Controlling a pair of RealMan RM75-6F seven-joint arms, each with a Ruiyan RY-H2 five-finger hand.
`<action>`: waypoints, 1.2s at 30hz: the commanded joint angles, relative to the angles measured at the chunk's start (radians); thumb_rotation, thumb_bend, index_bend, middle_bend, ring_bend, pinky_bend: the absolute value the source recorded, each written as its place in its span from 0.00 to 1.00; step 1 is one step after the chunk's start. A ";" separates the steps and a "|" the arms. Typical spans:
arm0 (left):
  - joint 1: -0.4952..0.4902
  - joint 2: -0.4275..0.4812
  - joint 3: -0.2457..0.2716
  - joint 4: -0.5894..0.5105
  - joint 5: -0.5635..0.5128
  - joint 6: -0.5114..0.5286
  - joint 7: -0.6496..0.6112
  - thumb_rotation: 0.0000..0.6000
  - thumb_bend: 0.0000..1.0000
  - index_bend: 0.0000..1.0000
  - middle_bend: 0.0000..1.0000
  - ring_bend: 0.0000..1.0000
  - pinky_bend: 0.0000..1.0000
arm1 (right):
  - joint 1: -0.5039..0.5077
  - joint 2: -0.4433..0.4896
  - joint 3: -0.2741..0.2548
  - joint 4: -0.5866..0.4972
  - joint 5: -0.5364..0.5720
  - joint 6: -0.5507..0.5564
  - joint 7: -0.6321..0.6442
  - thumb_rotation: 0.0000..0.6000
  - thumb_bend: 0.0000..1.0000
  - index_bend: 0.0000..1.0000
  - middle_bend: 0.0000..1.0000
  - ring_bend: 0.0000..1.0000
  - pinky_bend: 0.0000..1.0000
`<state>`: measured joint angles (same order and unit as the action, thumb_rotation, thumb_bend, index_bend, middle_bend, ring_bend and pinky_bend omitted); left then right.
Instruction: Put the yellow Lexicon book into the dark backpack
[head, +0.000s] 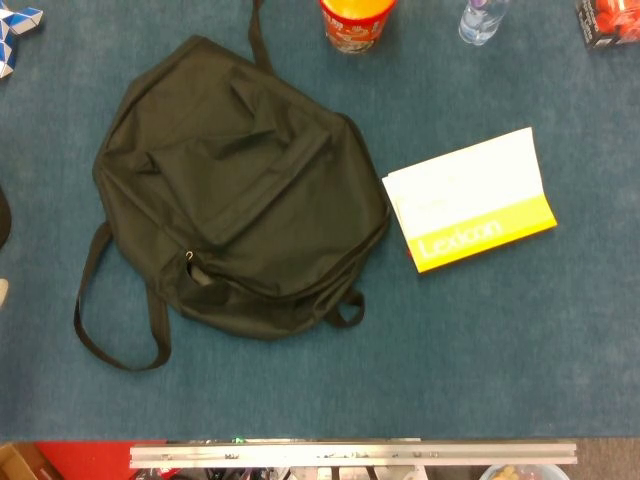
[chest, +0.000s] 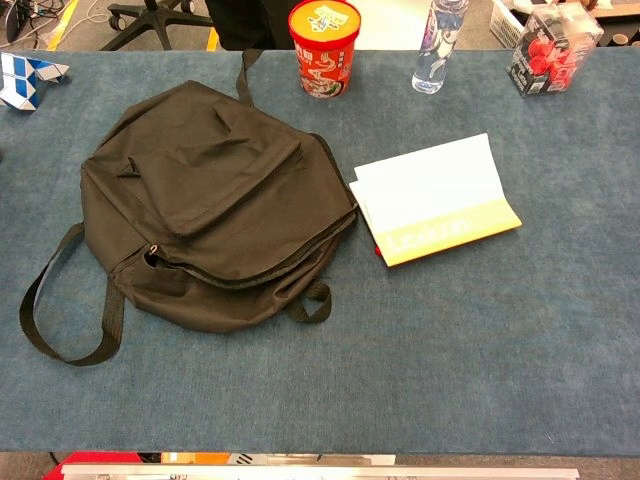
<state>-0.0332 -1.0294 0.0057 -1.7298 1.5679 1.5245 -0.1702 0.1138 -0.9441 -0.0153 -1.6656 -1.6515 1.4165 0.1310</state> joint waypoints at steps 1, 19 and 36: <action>0.001 0.000 0.002 0.000 0.002 0.000 0.001 1.00 0.25 0.21 0.24 0.21 0.25 | 0.043 -0.011 -0.001 -0.020 -0.003 -0.069 -0.045 1.00 0.36 0.31 0.35 0.18 0.29; 0.023 0.005 0.013 0.019 0.001 0.022 -0.036 1.00 0.25 0.21 0.24 0.21 0.25 | 0.241 -0.280 0.051 0.038 0.120 -0.372 -0.362 1.00 0.09 0.31 0.32 0.18 0.29; 0.032 -0.001 0.014 0.061 -0.010 0.020 -0.085 1.00 0.25 0.21 0.24 0.21 0.25 | 0.305 -0.503 0.059 0.198 0.170 -0.386 -0.555 1.00 0.09 0.31 0.32 0.18 0.30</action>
<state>-0.0013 -1.0301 0.0198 -1.6698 1.5580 1.5451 -0.2539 0.4144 -1.4381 0.0463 -1.4762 -1.4839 1.0300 -0.4155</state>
